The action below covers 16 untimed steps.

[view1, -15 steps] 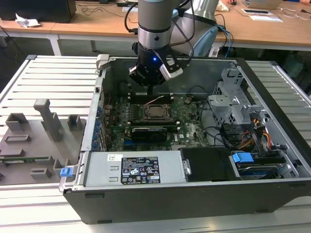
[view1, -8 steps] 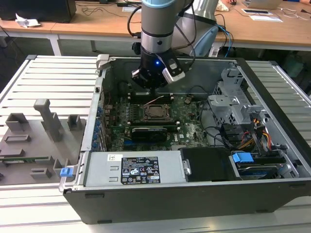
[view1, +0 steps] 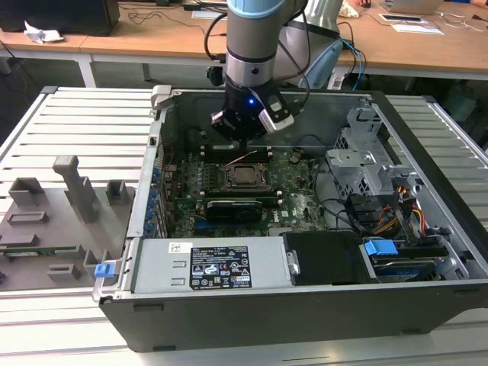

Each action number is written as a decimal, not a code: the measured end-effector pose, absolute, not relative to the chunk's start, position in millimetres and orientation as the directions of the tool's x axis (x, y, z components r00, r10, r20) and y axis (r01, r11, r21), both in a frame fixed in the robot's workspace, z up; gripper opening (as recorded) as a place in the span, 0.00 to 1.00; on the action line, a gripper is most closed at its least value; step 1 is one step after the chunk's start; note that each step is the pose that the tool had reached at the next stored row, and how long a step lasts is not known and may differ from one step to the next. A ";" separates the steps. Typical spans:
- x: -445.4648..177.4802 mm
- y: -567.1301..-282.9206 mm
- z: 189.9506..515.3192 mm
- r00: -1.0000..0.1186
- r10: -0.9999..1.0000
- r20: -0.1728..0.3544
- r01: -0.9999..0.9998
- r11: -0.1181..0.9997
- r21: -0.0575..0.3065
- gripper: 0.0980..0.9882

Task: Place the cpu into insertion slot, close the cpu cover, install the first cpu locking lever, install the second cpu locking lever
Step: 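Install the first cpu locking lever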

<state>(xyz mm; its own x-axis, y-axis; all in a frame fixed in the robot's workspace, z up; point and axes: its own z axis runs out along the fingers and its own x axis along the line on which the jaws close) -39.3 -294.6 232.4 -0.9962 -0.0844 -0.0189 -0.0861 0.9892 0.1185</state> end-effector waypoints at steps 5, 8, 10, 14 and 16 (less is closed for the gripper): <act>-35.4 -293.9 230.7 -0.996 -0.090 -0.019 -0.092 0.989 0.119 0.01; -32.5 -293.7 229.9 -0.996 -0.090 -0.019 -0.092 0.989 0.119 0.01; -31.1 -293.5 229.1 -0.996 -0.090 -0.019 -0.092 0.989 0.119 0.01; -27.0 -292.4 224.6 -0.996 -0.090 -0.019 -0.092 0.989 0.118 0.01; -25.3 -291.9 222.2 -0.996 -0.090 -0.018 -0.092 0.989 0.118 0.01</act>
